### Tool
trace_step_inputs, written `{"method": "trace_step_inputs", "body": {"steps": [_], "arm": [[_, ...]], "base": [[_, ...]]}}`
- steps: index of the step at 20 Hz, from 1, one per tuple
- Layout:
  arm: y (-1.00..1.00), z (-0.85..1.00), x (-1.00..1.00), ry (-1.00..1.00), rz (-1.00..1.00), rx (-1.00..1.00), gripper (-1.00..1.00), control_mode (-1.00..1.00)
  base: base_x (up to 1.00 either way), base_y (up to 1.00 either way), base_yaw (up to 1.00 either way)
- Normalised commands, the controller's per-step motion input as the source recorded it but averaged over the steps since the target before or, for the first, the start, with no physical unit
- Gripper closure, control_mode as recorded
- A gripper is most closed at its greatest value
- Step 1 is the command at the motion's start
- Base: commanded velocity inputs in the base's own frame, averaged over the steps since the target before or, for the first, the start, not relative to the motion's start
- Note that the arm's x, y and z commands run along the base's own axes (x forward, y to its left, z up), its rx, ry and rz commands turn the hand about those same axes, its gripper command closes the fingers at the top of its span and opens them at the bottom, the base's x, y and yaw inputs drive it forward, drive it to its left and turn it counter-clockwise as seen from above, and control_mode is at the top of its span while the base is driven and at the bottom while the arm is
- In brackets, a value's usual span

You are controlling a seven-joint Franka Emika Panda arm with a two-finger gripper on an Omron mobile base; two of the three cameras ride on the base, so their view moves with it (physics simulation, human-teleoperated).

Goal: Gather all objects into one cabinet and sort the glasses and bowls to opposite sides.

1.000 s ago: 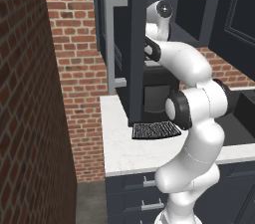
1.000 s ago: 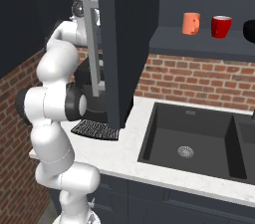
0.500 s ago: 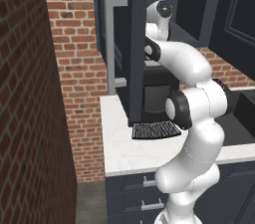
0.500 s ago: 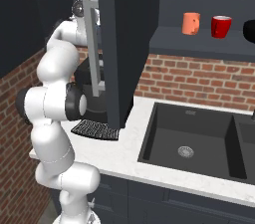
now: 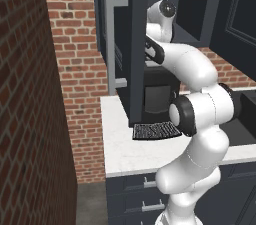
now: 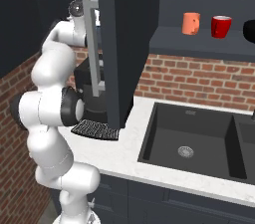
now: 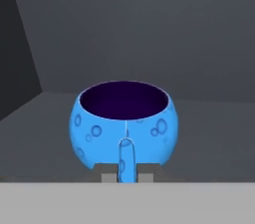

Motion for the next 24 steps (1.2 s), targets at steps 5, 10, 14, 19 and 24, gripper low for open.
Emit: {"method": "trace_step_inputs", "body": {"steps": [5, 10, 14, 19, 24], "arm": [[0.00, 0.00, -0.29, 0.00, -0.01, 0.00, 1.00, -1.00], [0.00, 0.00, -0.20, 0.00, -0.01, 0.00, 1.00, -1.00], [0.00, 0.00, -0.19, 0.00, -0.01, 0.00, 1.00, -1.00], [0.00, 0.00, -0.16, 0.00, -0.02, 0.00, 1.00, -1.00], [0.00, 0.00, -0.24, 0.00, -0.02, 0.00, 1.00, -1.00]], "base": [[0.00, 0.00, 0.00], [0.00, 0.00, 0.00], [0.00, 0.00, 0.00], [0.00, 0.00, 0.00], [0.00, 0.00, 0.00]]}}
